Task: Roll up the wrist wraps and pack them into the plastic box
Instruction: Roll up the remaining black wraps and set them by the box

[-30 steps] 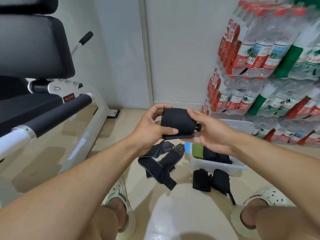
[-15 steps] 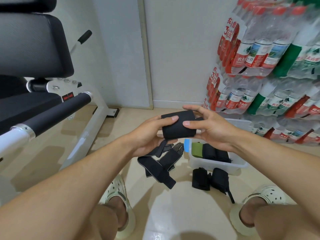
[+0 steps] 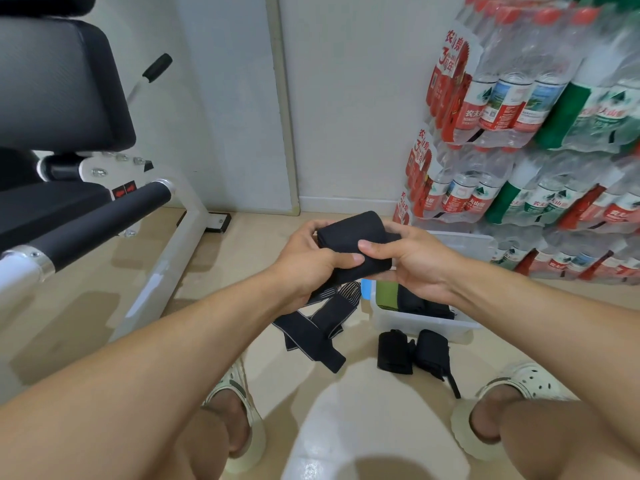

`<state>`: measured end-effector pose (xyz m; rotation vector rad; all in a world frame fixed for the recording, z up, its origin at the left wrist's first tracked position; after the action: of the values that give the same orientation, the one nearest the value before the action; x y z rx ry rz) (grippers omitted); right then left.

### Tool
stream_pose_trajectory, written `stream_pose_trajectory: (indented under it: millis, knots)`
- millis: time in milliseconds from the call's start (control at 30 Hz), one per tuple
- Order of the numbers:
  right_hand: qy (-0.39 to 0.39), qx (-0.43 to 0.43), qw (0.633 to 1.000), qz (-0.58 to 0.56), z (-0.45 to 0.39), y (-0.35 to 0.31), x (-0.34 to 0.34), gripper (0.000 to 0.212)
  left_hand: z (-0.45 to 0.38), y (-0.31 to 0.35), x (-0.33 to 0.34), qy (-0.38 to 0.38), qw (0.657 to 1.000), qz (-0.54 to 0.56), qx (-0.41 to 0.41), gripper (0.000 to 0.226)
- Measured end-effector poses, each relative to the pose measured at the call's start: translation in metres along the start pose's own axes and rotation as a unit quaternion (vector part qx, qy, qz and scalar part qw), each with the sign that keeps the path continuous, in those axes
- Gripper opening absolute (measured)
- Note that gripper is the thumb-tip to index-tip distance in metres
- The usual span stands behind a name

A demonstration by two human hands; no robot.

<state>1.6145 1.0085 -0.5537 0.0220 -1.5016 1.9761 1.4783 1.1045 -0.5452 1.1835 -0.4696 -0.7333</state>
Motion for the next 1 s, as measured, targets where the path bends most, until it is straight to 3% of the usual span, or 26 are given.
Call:
stream_pose_trajectory:
  millis: [133,267,400,667,867,933,1000]
  knots:
    - [0.041,-0.021,0.999,-0.029,0.003,-0.001,-0.010,0.065,-0.003,-0.006,0.012,0.015,0.999,0.028,0.018,0.065]
    - [0.049,0.001,0.991,-0.128,0.011,0.001,-0.016,0.030,-0.007,-0.011,0.034,0.057,0.996,0.043,0.044,0.066]
    - [0.106,0.018,0.989,-0.102,0.015,0.003,-0.027,0.037,-0.008,-0.022,0.057,0.081,0.996,-0.034,0.026,0.068]
    - [0.167,0.061,0.978,-0.109,0.029,0.020,-0.061,0.029,-0.021,-0.039,0.098,0.085,0.982,-0.170,0.005,0.068]
    - [0.230,0.067,0.968,-0.074,0.049,0.034,-0.108,0.032,-0.029,-0.048,0.141,-0.006,0.964,-0.266,0.017,0.070]
    - [0.296,0.045,0.954,-0.017,0.055,0.037,-0.133,0.037,-0.033,-0.051,0.155,-0.096,0.936,-0.339,0.024,0.069]
    - [0.344,0.040,0.937,0.053,0.061,0.045,-0.160,0.037,-0.037,-0.056,0.167,-0.190,0.881,-0.432,0.033,0.066]
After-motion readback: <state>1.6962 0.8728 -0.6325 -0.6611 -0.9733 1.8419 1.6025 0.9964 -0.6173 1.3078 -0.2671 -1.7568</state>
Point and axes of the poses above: each hand's wrist, its own z-axis away from the middle knuckle, its own x-axis out of the palm, y = z × x, the point moved 4 cm from there along -z, towards the middle knuckle, and after that the axes turned 9 degrees about -z, right-handed, at the moved point
